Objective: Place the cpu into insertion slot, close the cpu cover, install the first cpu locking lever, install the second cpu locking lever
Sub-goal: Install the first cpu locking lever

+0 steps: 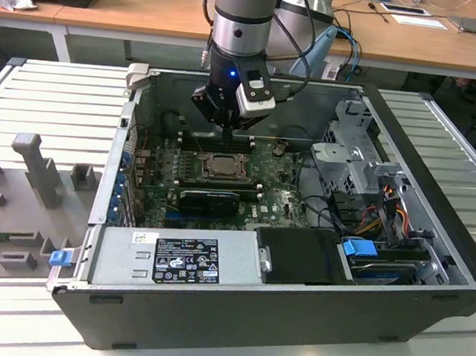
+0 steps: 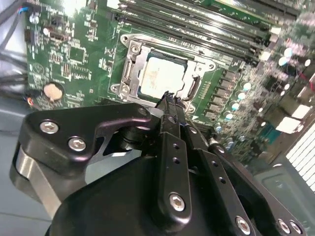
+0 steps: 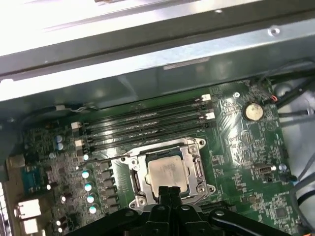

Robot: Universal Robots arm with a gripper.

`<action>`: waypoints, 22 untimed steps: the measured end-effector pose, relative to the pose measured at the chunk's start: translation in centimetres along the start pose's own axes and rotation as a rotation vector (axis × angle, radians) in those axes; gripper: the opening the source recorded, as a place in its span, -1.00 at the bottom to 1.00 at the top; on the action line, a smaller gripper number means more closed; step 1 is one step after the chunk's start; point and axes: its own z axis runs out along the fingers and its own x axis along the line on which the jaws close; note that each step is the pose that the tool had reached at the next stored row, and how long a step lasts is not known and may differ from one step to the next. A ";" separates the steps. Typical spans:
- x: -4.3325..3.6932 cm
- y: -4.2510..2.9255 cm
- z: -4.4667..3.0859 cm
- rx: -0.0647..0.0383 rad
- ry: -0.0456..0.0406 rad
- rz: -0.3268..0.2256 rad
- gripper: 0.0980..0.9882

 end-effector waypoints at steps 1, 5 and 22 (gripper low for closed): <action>0.00 0.00 0.00 0.000 0.0005 -0.017 -0.98; 0.15 -0.04 0.03 -0.001 0.0007 -0.105 -0.98; 5.73 -1.12 0.12 -0.006 -0.0078 -0.121 -0.98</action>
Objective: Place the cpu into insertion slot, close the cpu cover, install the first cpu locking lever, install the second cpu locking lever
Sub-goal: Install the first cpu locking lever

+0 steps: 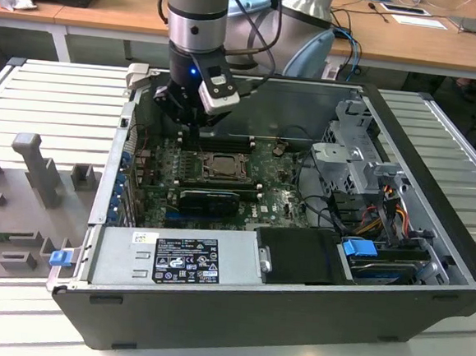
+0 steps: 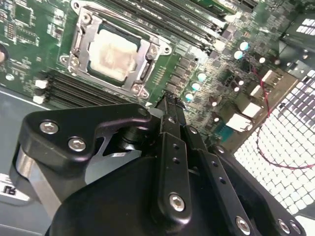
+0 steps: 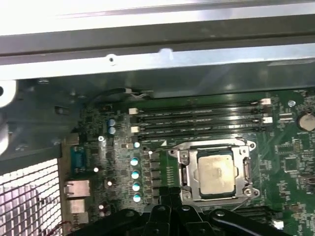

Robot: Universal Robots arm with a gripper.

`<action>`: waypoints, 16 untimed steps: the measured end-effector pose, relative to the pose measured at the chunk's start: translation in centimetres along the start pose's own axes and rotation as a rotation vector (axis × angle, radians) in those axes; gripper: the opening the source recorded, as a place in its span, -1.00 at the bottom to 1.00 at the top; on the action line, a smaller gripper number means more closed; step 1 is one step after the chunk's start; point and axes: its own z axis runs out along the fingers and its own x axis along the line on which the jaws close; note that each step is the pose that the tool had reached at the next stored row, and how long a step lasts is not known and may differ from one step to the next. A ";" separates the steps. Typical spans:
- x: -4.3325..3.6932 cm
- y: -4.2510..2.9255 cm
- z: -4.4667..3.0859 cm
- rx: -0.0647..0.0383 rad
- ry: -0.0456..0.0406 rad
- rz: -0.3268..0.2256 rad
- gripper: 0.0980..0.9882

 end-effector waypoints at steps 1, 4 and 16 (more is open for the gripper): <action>0.09 0.00 0.02 0.000 0.0002 -0.005 -0.98; 0.89 0.16 0.07 0.000 0.0007 -0.008 -0.98; 2.28 2.65 0.72 0.000 0.0012 -0.027 -0.98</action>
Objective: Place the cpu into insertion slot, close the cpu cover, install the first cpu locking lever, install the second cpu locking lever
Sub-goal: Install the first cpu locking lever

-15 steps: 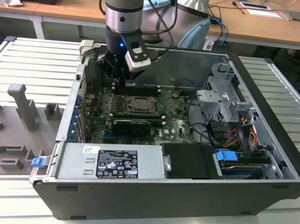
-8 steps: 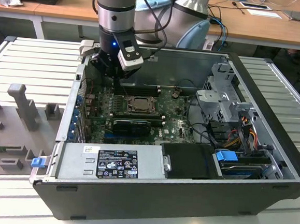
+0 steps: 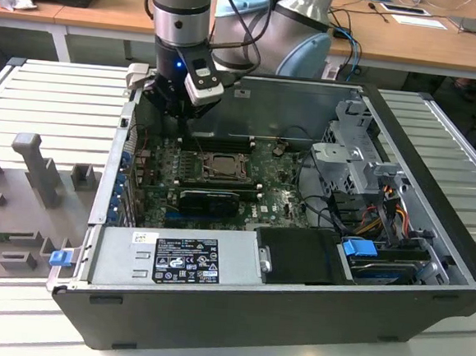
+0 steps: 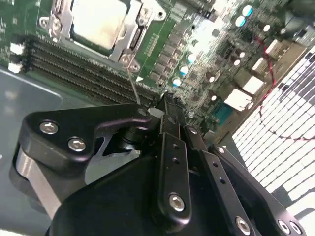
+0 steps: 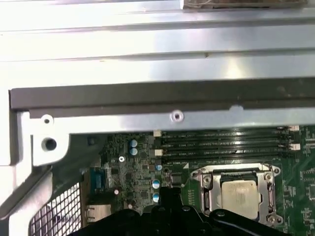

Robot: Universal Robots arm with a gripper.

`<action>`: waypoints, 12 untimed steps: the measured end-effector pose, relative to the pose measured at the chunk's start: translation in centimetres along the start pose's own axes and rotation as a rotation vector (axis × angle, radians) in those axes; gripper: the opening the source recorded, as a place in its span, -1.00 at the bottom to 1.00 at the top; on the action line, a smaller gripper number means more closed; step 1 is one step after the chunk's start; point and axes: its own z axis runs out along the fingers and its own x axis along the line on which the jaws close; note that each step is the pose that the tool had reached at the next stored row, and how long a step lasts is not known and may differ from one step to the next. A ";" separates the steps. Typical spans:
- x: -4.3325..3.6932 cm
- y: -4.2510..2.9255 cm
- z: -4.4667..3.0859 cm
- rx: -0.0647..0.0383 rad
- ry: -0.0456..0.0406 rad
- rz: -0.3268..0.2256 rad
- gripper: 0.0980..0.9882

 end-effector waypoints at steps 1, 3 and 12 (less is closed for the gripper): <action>0.00 0.17 0.02 0.000 0.0001 -0.003 -0.98; -0.04 0.36 0.02 0.000 0.0005 -0.012 -0.98; -2.44 0.50 0.05 0.000 0.0007 -0.016 -0.98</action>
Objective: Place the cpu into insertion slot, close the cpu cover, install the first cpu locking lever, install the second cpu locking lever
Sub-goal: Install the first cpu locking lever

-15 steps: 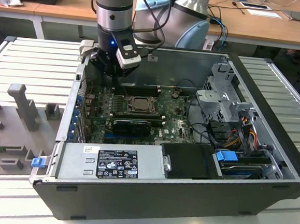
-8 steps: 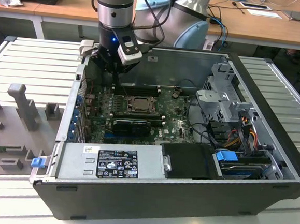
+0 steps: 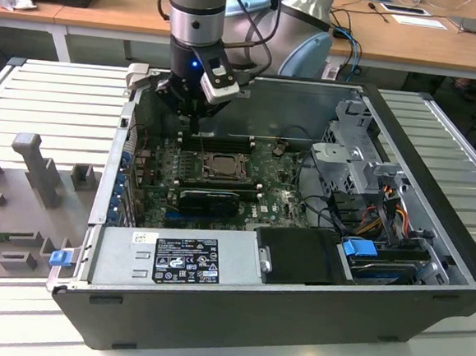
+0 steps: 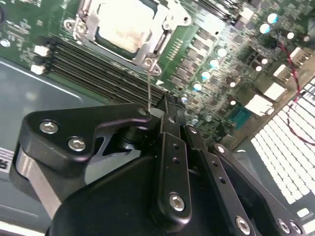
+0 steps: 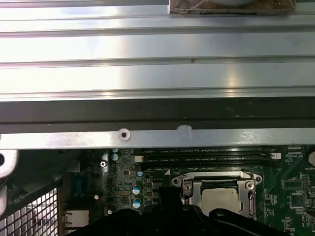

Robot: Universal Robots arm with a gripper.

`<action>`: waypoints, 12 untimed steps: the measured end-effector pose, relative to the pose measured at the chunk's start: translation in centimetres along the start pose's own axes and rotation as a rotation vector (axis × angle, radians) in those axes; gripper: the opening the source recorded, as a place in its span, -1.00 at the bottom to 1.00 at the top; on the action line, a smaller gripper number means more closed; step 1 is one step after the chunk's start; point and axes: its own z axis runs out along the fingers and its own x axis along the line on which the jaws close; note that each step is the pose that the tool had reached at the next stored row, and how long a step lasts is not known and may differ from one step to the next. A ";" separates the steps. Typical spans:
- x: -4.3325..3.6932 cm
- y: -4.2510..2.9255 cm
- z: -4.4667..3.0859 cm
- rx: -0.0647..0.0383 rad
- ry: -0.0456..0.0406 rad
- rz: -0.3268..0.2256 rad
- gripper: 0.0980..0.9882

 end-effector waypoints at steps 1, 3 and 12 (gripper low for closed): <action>-0.42 0.02 0.00 0.000 0.0001 0.000 -0.98; -0.88 0.04 0.01 0.000 0.0002 0.000 -0.98; -1.48 0.04 0.34 -0.007 0.0008 -0.011 -0.98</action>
